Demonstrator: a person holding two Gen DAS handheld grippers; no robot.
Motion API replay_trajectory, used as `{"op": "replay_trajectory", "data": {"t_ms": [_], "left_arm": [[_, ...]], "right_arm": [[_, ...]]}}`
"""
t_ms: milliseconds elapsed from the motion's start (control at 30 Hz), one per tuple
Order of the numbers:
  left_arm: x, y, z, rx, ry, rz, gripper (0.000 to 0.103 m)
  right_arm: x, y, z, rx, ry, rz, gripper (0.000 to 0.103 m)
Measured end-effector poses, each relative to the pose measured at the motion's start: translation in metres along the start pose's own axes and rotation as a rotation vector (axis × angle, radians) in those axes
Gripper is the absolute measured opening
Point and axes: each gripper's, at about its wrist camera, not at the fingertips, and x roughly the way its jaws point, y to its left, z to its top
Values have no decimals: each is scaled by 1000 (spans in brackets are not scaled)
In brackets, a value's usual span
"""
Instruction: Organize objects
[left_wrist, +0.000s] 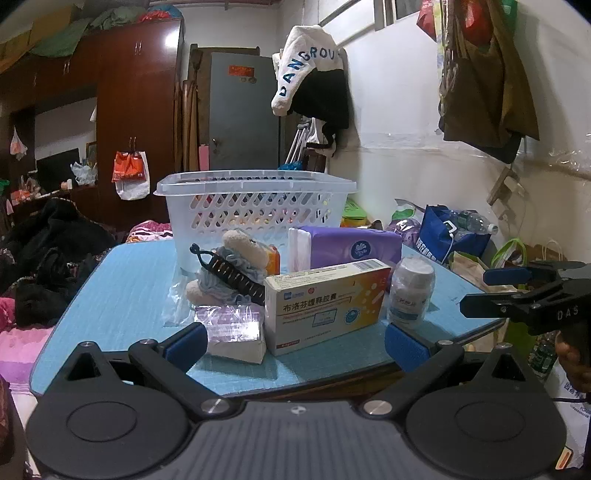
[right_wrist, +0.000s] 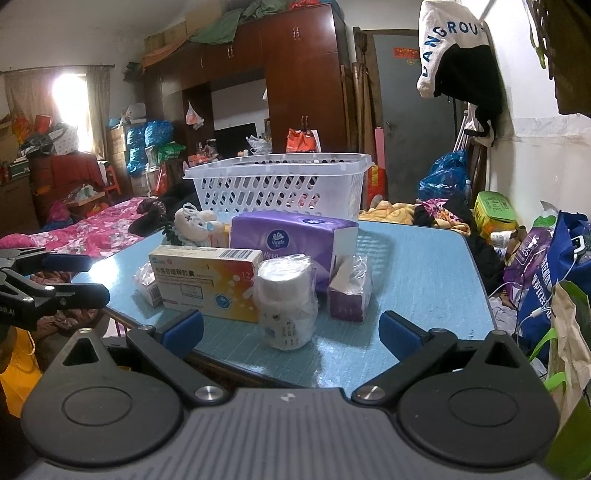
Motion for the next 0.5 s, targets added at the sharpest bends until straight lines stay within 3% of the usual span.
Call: {"op": "replay_trajectory", "data": {"t_ms": [500], "left_arm": [[2, 1, 0, 0, 8, 3, 103]], "right_arm": [[2, -3, 0, 4, 4, 1, 103]]}}
